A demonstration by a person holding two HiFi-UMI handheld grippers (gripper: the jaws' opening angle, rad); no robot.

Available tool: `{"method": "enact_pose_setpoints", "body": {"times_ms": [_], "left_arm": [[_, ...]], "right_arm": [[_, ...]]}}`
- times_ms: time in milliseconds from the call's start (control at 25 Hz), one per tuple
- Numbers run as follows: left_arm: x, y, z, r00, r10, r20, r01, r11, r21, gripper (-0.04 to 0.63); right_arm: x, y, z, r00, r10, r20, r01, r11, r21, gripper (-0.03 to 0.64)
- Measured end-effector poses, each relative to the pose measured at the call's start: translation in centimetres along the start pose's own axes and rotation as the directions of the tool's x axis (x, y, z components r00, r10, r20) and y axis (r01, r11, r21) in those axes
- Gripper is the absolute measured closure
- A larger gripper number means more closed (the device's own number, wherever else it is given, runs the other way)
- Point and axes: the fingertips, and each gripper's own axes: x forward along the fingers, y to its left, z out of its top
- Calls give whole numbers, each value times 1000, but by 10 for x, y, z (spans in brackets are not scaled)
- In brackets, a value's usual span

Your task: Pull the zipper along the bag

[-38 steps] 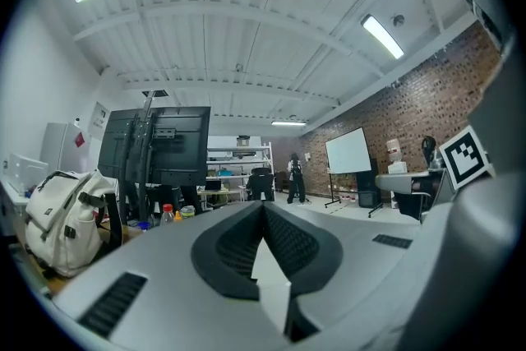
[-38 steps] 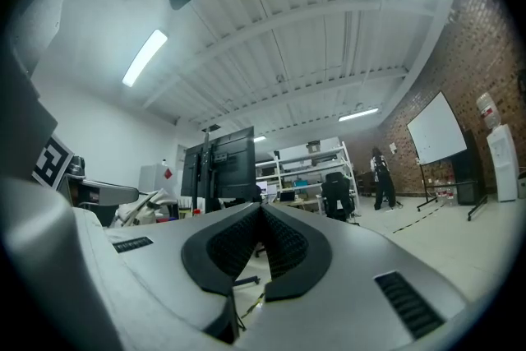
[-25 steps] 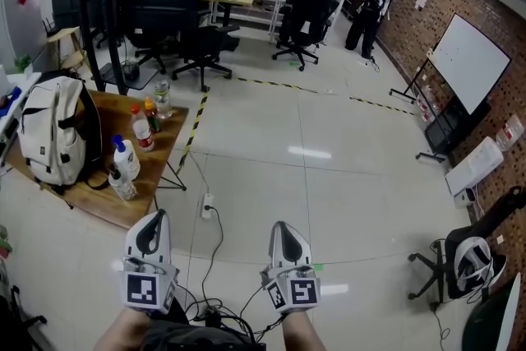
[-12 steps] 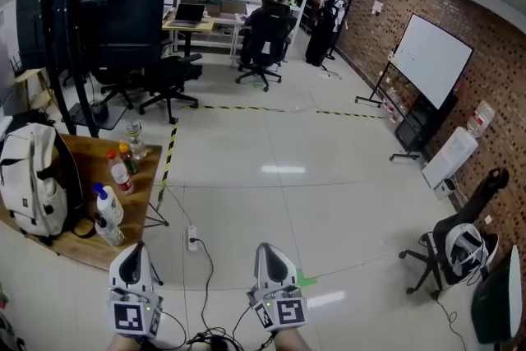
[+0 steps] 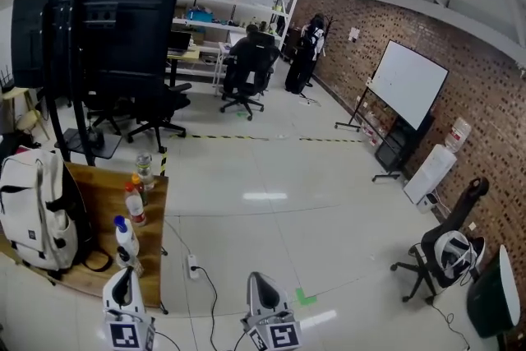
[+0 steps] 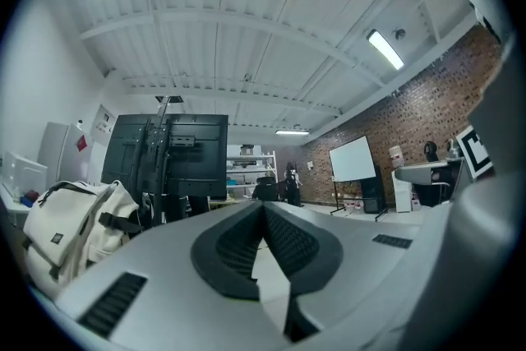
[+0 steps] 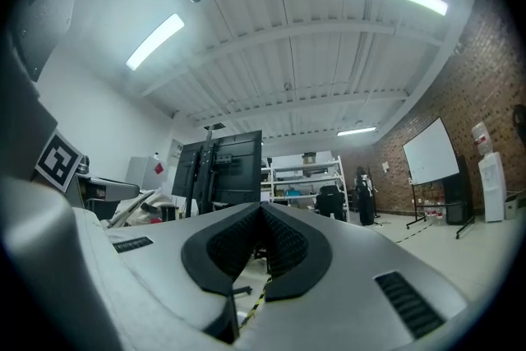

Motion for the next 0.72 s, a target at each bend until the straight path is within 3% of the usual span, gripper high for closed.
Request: {"method": "enact_pose_setpoints", "body": {"times_ms": [160, 360, 720], "left_arm": [[-10, 78, -26, 999, 9, -31, -10, 1000, -30, 571], [-21, 175, -41, 999, 40, -12, -41, 997, -66, 571], [-64, 330, -53, 995, 97, -13, -97, 994, -55, 571]], "right_arm": [[28, 76, -19, 1000, 12, 8, -12, 1000, -18, 620], [71, 160, -31, 999, 26, 22, -26, 999, -29, 620], [117, 304, -46, 998, 69, 8, -68, 997, -32, 620]]}}
